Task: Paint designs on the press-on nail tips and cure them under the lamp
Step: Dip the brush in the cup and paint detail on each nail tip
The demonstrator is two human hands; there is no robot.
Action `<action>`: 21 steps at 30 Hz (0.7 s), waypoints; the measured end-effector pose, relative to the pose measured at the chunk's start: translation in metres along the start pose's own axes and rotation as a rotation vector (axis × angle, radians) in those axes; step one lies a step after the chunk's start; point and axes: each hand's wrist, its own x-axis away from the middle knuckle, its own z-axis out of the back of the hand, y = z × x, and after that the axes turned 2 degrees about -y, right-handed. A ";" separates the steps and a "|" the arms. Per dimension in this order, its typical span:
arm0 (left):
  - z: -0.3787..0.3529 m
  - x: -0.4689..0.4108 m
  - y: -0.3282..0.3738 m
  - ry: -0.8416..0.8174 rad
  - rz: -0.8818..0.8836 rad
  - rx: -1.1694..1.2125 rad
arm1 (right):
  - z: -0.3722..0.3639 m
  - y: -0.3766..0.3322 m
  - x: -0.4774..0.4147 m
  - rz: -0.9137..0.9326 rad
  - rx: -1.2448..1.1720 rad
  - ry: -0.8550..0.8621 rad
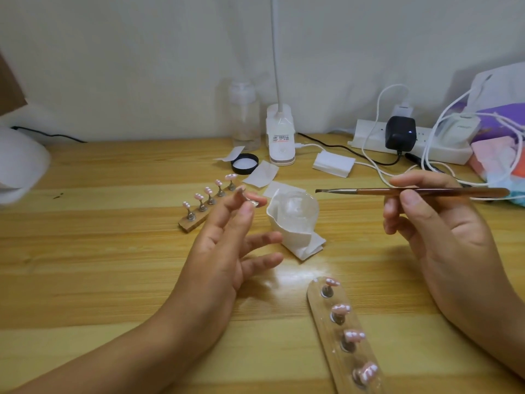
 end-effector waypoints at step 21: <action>0.001 -0.009 -0.003 -0.353 0.239 0.105 | -0.007 -0.004 0.013 0.101 0.259 -0.146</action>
